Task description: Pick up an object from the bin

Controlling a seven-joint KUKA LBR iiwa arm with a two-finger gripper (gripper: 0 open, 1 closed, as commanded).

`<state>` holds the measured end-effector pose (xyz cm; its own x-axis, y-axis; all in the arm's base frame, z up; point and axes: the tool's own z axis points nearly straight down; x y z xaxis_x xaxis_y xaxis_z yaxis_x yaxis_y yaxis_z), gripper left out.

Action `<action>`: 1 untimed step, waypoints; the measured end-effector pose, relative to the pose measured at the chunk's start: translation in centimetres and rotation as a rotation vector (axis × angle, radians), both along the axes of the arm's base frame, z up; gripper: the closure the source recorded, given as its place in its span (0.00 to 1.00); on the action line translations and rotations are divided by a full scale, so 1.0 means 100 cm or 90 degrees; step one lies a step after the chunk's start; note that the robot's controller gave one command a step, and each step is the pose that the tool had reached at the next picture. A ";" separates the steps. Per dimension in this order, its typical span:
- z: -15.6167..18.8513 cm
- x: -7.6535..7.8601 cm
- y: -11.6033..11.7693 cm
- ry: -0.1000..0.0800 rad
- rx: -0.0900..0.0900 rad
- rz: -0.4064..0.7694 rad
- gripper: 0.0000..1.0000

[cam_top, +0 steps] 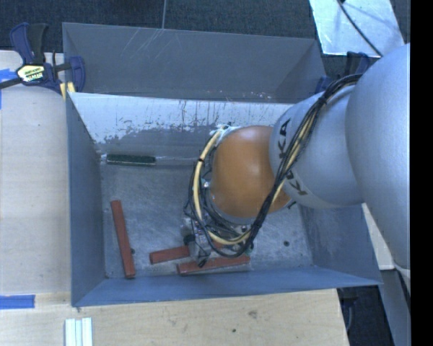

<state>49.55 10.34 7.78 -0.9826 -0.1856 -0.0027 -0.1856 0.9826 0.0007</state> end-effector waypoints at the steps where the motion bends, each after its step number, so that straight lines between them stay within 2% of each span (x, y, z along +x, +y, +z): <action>1: 0.112 -0.004 -0.013 -0.005 0.000 -0.010 1.00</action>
Offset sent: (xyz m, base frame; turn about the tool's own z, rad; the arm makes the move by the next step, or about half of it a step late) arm -0.0068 -0.0128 0.1073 0.0142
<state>49.13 9.00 18.93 -0.9855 -0.1694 -0.0107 -0.1694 0.9855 -0.0007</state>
